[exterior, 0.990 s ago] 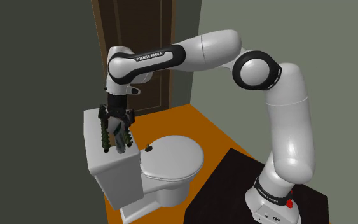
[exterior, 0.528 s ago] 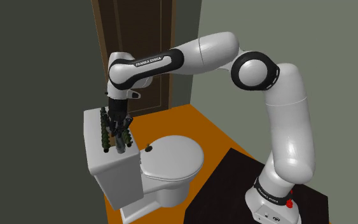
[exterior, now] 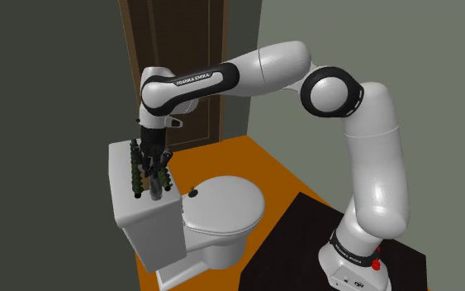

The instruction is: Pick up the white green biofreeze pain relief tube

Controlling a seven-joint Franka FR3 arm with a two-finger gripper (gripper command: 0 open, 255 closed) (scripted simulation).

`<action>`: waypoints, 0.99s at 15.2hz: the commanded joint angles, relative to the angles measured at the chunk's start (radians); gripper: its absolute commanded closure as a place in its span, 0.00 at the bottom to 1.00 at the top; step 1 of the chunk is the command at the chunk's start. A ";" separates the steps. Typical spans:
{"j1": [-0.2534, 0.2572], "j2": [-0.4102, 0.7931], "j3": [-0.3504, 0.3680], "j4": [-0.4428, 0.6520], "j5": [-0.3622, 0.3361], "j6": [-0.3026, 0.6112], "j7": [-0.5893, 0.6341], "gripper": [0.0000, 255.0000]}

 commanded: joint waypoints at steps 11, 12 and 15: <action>0.000 -0.029 0.005 0.111 0.000 -0.135 0.032 1.00; 0.001 -0.030 0.005 0.123 -0.001 -0.148 0.035 1.00; 0.002 -0.032 0.006 0.148 -0.002 -0.174 0.042 1.00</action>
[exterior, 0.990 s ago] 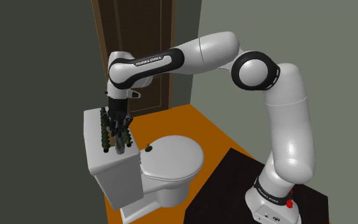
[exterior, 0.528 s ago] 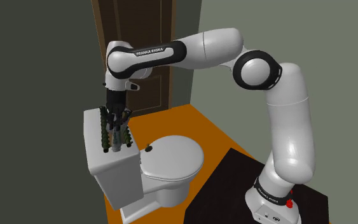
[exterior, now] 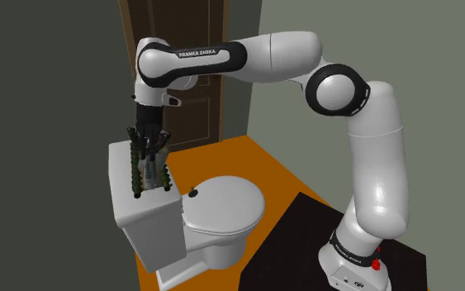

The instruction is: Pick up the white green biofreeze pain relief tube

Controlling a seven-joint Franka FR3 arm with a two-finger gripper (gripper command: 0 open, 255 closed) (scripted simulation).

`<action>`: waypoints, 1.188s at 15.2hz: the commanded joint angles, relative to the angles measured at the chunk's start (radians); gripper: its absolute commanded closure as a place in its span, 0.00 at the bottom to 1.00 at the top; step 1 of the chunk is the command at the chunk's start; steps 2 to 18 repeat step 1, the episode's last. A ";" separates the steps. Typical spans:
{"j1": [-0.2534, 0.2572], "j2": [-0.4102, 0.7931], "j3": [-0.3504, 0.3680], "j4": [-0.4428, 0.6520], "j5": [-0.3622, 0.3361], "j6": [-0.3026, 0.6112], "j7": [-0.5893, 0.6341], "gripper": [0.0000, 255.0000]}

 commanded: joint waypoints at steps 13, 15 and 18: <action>0.000 0.003 -0.001 0.013 -0.001 -0.010 0.001 1.00; 0.000 0.003 -0.001 0.013 -0.001 -0.010 0.001 1.00; 0.000 0.003 -0.001 0.013 -0.001 -0.010 0.001 1.00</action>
